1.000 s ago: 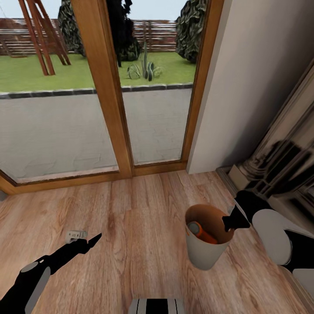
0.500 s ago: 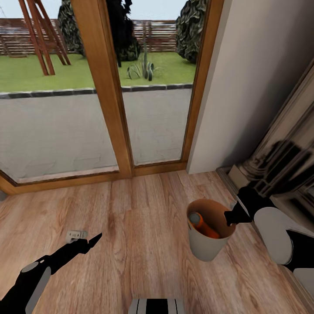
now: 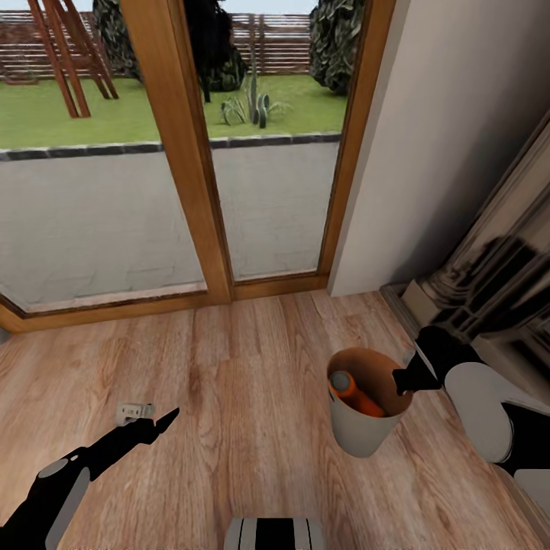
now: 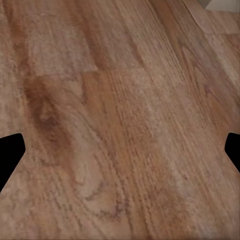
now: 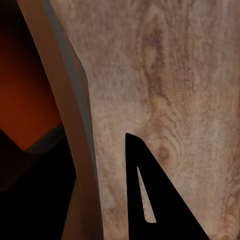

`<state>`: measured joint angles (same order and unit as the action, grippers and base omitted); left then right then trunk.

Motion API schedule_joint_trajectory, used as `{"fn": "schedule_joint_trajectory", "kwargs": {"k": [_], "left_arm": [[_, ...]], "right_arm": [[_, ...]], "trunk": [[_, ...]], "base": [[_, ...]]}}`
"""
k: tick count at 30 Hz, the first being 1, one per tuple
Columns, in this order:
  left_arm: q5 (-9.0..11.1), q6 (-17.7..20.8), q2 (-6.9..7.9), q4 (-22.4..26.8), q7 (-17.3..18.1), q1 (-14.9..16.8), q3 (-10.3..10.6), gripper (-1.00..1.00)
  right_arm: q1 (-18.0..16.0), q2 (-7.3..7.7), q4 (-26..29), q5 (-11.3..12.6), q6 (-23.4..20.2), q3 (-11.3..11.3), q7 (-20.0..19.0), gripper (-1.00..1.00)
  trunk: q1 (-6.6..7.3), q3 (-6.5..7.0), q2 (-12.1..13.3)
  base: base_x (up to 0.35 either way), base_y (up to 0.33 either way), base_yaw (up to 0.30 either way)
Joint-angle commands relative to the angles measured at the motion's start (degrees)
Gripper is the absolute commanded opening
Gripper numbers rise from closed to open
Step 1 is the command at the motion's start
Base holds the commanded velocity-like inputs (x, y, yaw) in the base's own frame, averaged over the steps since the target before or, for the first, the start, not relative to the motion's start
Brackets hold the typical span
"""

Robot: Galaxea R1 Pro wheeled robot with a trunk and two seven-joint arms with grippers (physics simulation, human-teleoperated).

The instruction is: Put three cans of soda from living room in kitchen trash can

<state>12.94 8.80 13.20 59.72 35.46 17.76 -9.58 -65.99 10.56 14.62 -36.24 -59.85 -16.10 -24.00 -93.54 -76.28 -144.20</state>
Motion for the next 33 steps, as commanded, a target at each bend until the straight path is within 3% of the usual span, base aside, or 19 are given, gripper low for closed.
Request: {"fn": "schedule_joint_trajectory", "kwargs": {"k": [1, 9, 14, 22, 33], "left_arm": [[0.0, 0.0, -0.01, 0.0, 0.1, 0.0, 0.0, 1.0], [0.1, 0.1, -0.01, 0.0, 0.2, 0.0, 0.0, 1.0], [0.1, 0.0, -0.01, 0.0, 0.1, 0.0, 0.0, 1.0], [0.1, 0.0, -0.01, 0.0, 0.1, 0.0, 0.2, 1.0], [0.0, 0.0, -0.08, 0.0, 0.1, 0.0, 0.3, 1.0]], "right_arm": [[0.0, -0.01, 0.0, 0.8, -0.1, -0.2, 0.0, -1.0], [0.0, 0.03, 0.0, 0.8, -0.1, -0.2, 0.0, -1.0], [0.0, 0.14, 0.0, 0.8, -0.1, -0.2, 0.0, -1.0], [0.0, 0.16, 0.0, 0.8, -0.1, -0.2, 0.0, -1.0], [0.0, 0.16, 0.0, 0.8, -0.1, -0.2, 0.0, -1.0]], "trunk": [[0.01, 0.0, 0.0], [-0.18, -1.55, -0.1], [-0.18, -1.55, -0.1], [-0.38, -3.32, -0.2], [-0.41, -3.54, -0.2]], "base": [[0.0, 0.0, 0.0], [0.0, 0.0, 0.0], [0.0, 0.0, 0.0], [0.0, 0.0, 0.0], [0.0, 0.0, 0.0]]}}
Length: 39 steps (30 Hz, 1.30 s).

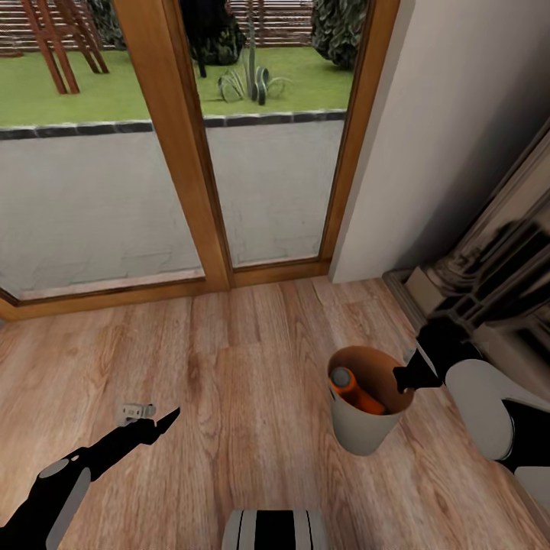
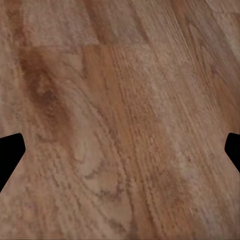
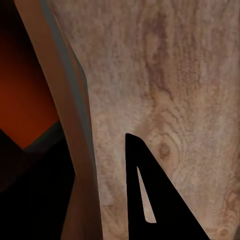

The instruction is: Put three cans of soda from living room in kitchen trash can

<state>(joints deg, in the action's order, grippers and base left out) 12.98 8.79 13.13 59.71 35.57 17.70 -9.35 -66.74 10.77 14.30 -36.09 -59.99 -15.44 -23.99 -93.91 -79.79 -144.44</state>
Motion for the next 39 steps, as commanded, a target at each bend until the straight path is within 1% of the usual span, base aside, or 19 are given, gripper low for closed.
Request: {"fn": "schedule_joint_trajectory", "kwargs": {"k": [1, 4, 5, 6, 10, 27, 28, 39], "left_arm": [[0.0, 0.0, -0.02, 0.0, 0.0, 0.0, 0.0, 1.0], [0.0, 0.0, -0.03, 0.0, 0.0, 0.0, 0.3, 1.0], [-0.1, -0.1, -0.03, 0.0, 0.0, 0.0, 0.9, 1.0], [-0.1, -0.2, -0.03, 0.0, -0.1, 0.0, 1.2, 1.0], [-0.1, -0.6, -0.03, 0.0, -0.1, 0.0, 1.4, 1.0], [-0.1, -0.8, -0.03, 0.0, -0.1, 0.0, 1.5, 1.0], [-0.1, -0.8, -0.03, 0.0, -0.1, 0.0, 1.5, 1.0], [-0.1, -0.9, -0.03, 0.0, -0.1, 0.0, 1.5, 1.0]], "right_arm": [[0.7, -0.05, 0.3, 0.7, 0.0, -0.8, 0.0, -1.0], [0.7, -0.05, 0.3, 0.7, 0.0, -0.8, 0.0, -1.0], [0.7, -0.05, 0.3, 0.7, 0.0, -0.8, 0.0, -1.0], [0.7, -0.05, 0.3, 0.7, 0.0, -0.8, 0.0, -1.0], [0.7, -0.04, 0.3, 0.7, 0.0, -0.8, 0.0, -1.0], [0.7, -0.04, 0.3, 0.7, 0.0, -0.8, -0.1, -1.0], [0.7, -0.05, 0.3, 0.7, 0.0, -0.8, -0.1, 1.0], [0.7, -0.03, 0.3, 0.7, 0.0, -0.8, -0.1, 1.0]], "trunk": [[-0.07, -0.25, 0.0], [-0.15, -0.92, 0.0], [-0.15, -0.92, 0.0], [-0.15, -0.92, 0.0], [-0.15, -0.92, 0.0], [-0.15, -0.92, 0.0], [-0.15, -0.92, 0.0], [-0.15, -0.92, 0.0]], "base": [[0.0, 0.0, 0.0], [0.0, 0.0, 0.0], [0.0, 0.0, 0.0], [0.0, 0.0, 0.0], [0.0, 0.0, 0.0], [0.0, 0.0, 0.0], [0.0, 0.0, 0.0], [0.0, 0.0, 0.0]]}}
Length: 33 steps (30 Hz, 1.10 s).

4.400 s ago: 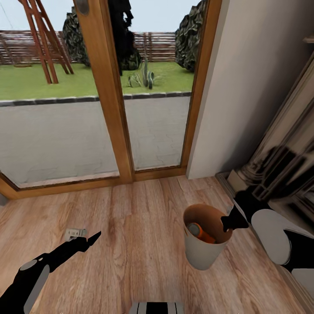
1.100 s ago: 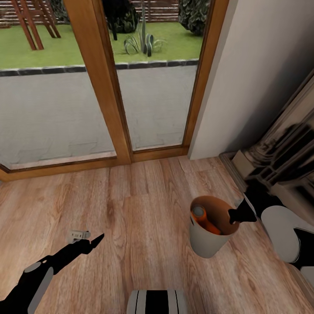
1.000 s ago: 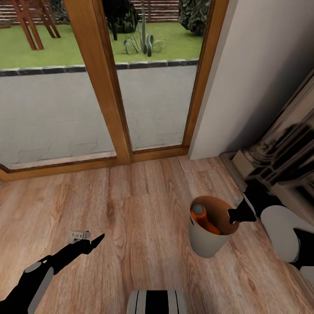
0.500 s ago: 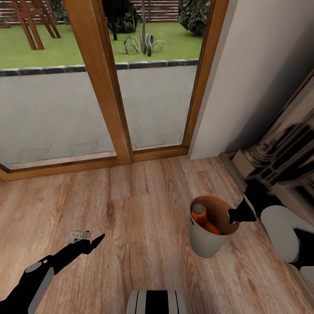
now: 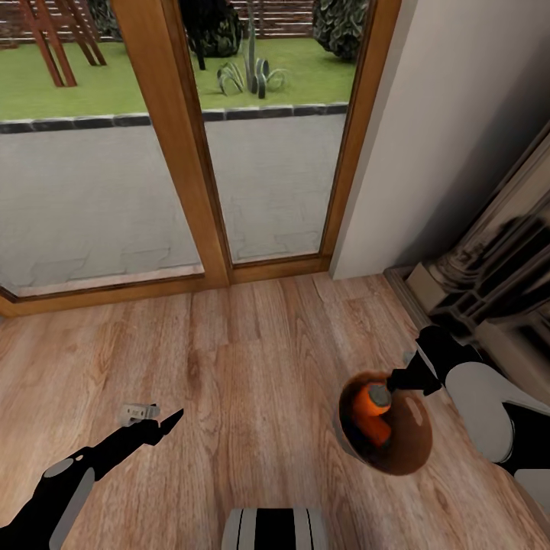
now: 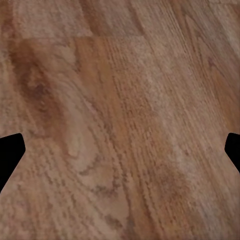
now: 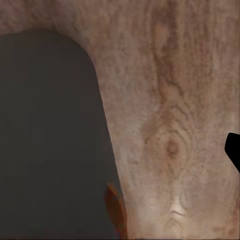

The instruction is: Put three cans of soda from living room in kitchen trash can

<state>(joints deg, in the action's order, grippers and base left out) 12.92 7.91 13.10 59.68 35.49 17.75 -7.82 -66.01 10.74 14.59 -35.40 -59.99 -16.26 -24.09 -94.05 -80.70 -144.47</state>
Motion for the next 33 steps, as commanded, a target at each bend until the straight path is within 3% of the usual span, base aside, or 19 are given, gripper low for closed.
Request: {"fn": "schedule_joint_trajectory", "kwargs": {"k": [1, 33], "left_arm": [[0.0, 0.0, 0.0, 0.0, 0.0, 0.0, 0.0, 1.0], [0.2, 0.1, -0.25, 0.0, -1.1, 0.0, 0.0, 1.0]], "right_arm": [[0.0, -0.01, 0.0, 0.0, 0.0, 0.0, 0.0, 1.0], [0.0, -0.02, 0.0, -0.1, 0.0, 0.1, 0.0, 1.0]], "trunk": [[0.0, 0.0, 0.0], [0.0, 0.0, 0.0]], "base": [[0.0, 0.0, 0.0], [0.0, 0.0, 0.0]]}}
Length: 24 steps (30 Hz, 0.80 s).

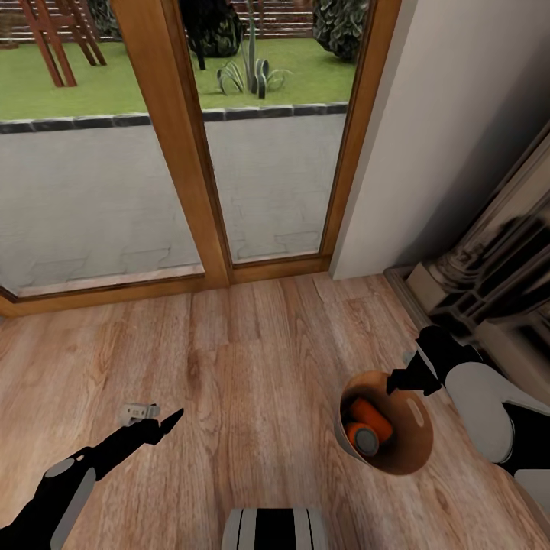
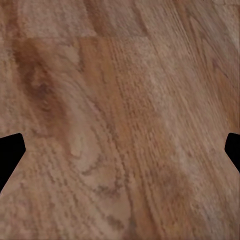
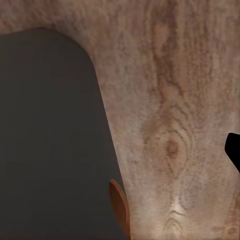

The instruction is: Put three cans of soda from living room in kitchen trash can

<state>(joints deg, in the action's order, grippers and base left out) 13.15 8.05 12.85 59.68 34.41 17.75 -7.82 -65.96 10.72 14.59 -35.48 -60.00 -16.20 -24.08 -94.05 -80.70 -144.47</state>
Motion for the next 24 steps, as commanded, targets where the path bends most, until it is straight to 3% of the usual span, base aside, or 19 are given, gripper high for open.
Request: {"fn": "schedule_joint_trajectory", "kwargs": {"k": [1, 6, 18, 24], "left_arm": [[0.0, 0.0, -0.13, 0.0, -0.4, 0.0, 0.0, 1.0], [0.1, 0.1, -1.15, 0.1, -3.1, 0.0, 0.0, 1.0], [0.1, 0.6, -1.42, 0.1, -3.8, 0.0, -0.1, 1.0], [0.0, 0.9, -1.42, 0.1, -3.8, 0.0, -0.1, 1.0]], "right_arm": [[0.0, 0.0, 0.0, 0.0, 0.0, 0.0, 0.0, 1.0], [0.0, 0.06, 0.0, 0.0, 0.0, 0.1, 0.0, 1.0], [0.0, 0.0, 0.0, 0.0, 0.0, 0.0, 0.0, 1.0], [0.0, 0.07, 0.0, 0.0, 0.0, 0.1, 0.0, 1.0]], "trunk": [[0.0, 0.0, 0.0], [0.0, 0.0, 0.0], [0.0, 0.0, 0.0], [0.15, 1.33, 0.1]], "base": [[0.0, 0.0, 0.0], [0.0, 0.0, 0.0], [0.0, 0.0, 0.0], [0.0, 0.0, 0.0]]}}
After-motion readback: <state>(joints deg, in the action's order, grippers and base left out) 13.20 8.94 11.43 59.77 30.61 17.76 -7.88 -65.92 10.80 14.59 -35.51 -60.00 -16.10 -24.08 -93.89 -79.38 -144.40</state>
